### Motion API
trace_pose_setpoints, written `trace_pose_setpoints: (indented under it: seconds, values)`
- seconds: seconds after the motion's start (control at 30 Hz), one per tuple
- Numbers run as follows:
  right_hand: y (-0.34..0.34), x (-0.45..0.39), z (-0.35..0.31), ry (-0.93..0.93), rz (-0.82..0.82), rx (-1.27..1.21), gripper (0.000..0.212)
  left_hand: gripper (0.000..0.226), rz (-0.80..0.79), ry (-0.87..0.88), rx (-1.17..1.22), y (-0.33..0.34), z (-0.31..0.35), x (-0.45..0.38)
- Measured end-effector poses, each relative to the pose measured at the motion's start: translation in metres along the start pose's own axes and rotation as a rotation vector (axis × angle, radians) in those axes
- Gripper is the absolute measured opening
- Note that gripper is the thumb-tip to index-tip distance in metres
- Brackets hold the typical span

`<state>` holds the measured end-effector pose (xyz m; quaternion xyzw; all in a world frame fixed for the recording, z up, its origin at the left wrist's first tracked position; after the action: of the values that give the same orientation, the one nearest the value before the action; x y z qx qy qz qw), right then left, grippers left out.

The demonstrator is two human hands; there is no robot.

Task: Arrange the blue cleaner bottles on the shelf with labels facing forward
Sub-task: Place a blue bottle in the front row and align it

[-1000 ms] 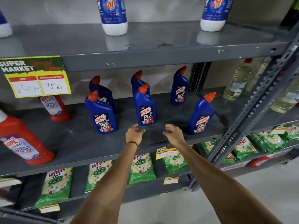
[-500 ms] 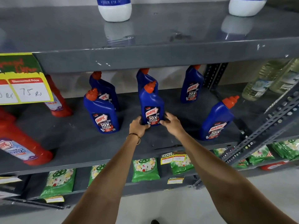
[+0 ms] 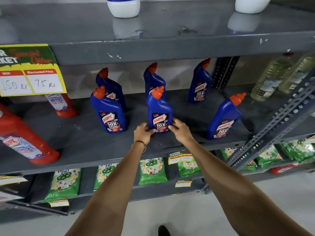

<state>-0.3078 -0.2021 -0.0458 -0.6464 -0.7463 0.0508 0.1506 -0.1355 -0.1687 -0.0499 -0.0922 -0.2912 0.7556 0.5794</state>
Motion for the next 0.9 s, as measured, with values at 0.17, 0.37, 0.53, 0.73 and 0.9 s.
trace_pose_setpoints:
  seconds: [0.17, 0.37, 0.53, 0.73, 0.9]
  values:
    - [0.0, 0.022, 0.003, -0.01, 0.011, -0.013, 0.048, 0.035, -0.004, 0.008, -0.004, -0.003, -0.004, 0.02]
    - [-0.003, 0.04, 0.003, -0.032, 0.03, 0.078, 0.039, 0.035, -0.019, 0.03, -0.022, -0.004, -0.008, 0.038]
    - [-0.006, 0.05, 0.006, -0.023, 0.036, 0.077, 0.04, 0.038, -0.038, 0.03, -0.018, -0.004, -0.01, 0.049]
    - [-0.009, 0.058, 0.006, -0.021, 0.039, 0.074, 0.039, 0.038, -0.036, 0.034, -0.017, -0.004, -0.008, 0.057]
    - [-0.008, 0.061, 0.007, -0.007, 0.031, 0.058, 0.04, 0.038, -0.045, 0.028, -0.03, -0.003, -0.01, 0.059]
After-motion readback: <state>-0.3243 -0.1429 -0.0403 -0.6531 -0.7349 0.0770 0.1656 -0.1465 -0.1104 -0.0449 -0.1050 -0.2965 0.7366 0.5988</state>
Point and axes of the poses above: each hand's wrist, its own x-axis away from the middle knuckle, its own y-axis out of the palm, z = x × y, the point moved 10 cm from there along -x, towards the middle knuckle, and after that the axes turned 9 degrees about -x, right-handed, at the moved point
